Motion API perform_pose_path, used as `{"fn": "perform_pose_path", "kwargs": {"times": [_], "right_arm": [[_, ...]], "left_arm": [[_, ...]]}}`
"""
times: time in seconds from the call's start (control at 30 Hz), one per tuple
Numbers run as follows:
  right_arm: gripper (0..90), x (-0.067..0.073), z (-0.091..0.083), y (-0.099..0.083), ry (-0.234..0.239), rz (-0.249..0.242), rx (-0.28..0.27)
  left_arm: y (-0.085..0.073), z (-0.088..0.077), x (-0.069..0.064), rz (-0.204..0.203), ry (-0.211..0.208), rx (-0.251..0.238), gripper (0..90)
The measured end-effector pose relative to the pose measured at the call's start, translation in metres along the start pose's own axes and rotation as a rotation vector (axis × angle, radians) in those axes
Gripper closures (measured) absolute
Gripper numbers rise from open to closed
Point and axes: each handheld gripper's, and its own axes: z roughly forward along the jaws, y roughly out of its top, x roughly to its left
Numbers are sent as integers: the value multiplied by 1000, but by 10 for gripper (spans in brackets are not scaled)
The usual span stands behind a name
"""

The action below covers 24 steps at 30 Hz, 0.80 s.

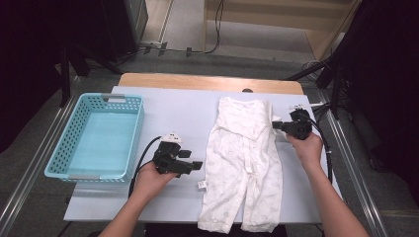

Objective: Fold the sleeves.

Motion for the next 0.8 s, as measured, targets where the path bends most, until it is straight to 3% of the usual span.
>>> {"fn": "perform_pose_path", "kwargs": {"times": [0.1,0.13,0.2,0.23,0.3,0.4,0.63,0.8], "right_arm": [[759,3,2,0,42,-8,3],[759,3,2,0,42,-8,3],[644,3,-3,2,48,-24,-20],[644,3,-3,2,48,-24,-20],[554,0,-8,2,30,-46,-21],[534,-5,-11,1,20,-54,-14],[443,-27,-21,-3,5,10,0],[430,-37,-22,-7,-20,24,24]], "left_arm": [[0,0,1,-1,2,6,305],[0,0,1,-1,2,6,305],[0,0,1,0,3,7,305],[0,0,1,1,3,8,305],[0,1,1,2,0,9,305],[0,1,0,3,1,11,305],[0,3,0,2,1,17,305],[0,3,0,2,-4,17,305]]}}
